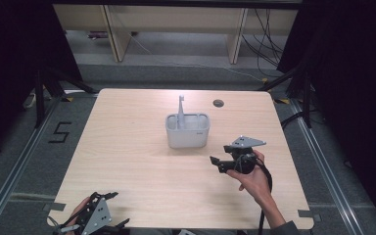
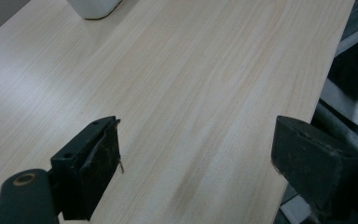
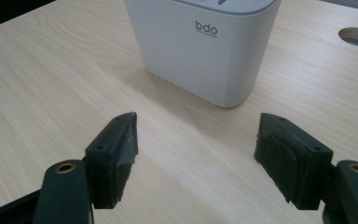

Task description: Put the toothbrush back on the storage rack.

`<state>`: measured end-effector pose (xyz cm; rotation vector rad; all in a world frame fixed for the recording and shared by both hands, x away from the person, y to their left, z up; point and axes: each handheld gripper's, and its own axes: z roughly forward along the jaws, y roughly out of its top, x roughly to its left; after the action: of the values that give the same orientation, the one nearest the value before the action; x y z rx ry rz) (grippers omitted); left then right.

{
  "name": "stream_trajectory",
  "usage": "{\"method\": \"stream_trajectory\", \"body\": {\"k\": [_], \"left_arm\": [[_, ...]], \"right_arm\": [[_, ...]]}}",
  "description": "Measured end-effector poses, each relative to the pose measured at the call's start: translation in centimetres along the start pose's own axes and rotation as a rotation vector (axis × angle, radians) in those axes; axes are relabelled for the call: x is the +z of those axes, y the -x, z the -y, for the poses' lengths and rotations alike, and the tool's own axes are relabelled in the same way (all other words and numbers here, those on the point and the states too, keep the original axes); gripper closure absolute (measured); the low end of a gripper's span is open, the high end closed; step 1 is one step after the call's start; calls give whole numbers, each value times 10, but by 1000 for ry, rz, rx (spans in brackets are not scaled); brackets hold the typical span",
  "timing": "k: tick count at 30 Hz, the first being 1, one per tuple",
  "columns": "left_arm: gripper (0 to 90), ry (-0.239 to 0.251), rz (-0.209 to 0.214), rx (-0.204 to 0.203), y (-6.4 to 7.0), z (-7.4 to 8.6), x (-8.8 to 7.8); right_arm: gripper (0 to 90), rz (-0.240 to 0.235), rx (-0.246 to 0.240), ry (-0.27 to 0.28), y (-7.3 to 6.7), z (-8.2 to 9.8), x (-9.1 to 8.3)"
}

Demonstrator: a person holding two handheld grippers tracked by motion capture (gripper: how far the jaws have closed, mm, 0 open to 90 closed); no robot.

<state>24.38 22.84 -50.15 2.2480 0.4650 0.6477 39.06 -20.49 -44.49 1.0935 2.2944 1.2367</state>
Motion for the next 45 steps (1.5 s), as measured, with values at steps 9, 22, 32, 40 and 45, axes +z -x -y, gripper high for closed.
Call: {"method": "stream_trajectory", "body": {"k": [9,22,32,40,45], "left_arm": [[149,8,3,-4,0,0,0],[149,0,0,-1,0,0,0],[149,15,-1,-16,1,0,1],[149,1,-2,0,0,0,0],[149,3,-2,-1,0,0,0]], "right_arm": [[304,7,16,-4,-2,12,-3],[303,-4,18,-7,-7,31,-7],[302,-18,42,-15,-12,42,-13],[287,-9,54,-28,-16,51,-21],[252,-16,54,-8,-18,57,-23]]}}
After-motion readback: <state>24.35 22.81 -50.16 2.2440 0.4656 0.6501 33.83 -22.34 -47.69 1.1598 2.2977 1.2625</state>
